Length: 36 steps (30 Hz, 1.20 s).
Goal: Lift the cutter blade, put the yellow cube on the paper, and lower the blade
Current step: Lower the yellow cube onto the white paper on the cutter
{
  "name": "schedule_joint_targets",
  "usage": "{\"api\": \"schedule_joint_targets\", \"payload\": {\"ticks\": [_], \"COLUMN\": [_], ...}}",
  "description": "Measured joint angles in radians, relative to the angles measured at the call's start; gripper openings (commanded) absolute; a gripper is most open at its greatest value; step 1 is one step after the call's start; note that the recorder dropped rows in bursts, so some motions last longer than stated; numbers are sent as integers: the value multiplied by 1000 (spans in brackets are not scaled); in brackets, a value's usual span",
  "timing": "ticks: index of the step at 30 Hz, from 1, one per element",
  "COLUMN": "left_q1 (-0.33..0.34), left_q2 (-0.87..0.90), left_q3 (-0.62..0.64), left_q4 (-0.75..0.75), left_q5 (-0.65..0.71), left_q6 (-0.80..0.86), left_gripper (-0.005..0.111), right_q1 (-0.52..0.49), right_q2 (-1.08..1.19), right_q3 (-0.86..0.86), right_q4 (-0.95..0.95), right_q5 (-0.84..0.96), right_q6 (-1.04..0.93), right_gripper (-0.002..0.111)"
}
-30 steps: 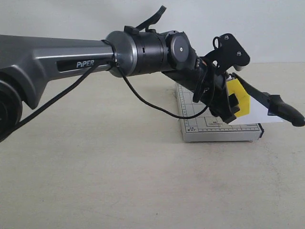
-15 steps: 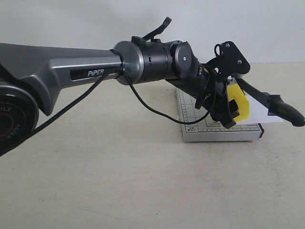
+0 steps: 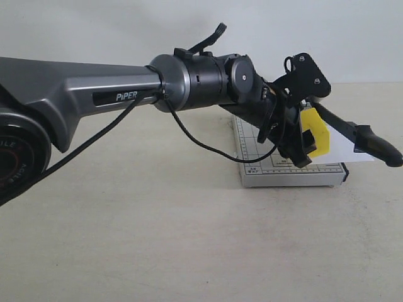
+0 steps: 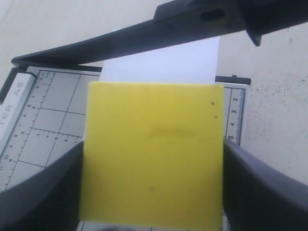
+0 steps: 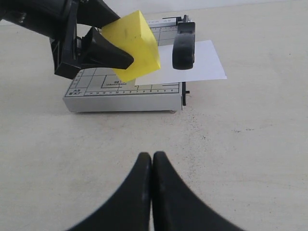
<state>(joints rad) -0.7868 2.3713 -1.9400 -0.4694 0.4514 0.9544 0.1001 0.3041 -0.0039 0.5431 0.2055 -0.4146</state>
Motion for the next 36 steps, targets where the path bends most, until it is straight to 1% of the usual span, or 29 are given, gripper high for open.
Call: {"api": "schedule_joint_targets", "payload": {"ticks": [1, 4, 7, 9, 10, 30, 31, 34, 36], "left_q1": [0, 0, 0, 0, 0, 0, 0, 0, 0], "left_q2": [0, 2, 6, 10, 12, 22, 22, 23, 23], "left_q3": [0, 0, 0, 0, 0, 0, 0, 0, 0], "left_q4": [0, 0, 0, 0, 0, 0, 0, 0, 0], "left_q5": [-1, -2, -4, -4, -4, -34, -34, -34, -34], "left_q6": [0, 0, 0, 0, 0, 0, 0, 0, 0], "left_gripper": [15, 33, 55, 64, 65, 64, 65, 72, 75], "right_q1": [0, 0, 0, 0, 0, 0, 0, 0, 0], "right_q2": [0, 0, 0, 0, 0, 0, 0, 0, 0], "right_q3": [0, 0, 0, 0, 0, 0, 0, 0, 0], "right_q4": [0, 0, 0, 0, 0, 0, 0, 0, 0], "right_q5": [0, 0, 0, 0, 0, 0, 0, 0, 0], "right_q6": [0, 0, 0, 0, 0, 0, 0, 0, 0], "right_gripper": [0, 0, 0, 0, 0, 0, 0, 0, 0]}}
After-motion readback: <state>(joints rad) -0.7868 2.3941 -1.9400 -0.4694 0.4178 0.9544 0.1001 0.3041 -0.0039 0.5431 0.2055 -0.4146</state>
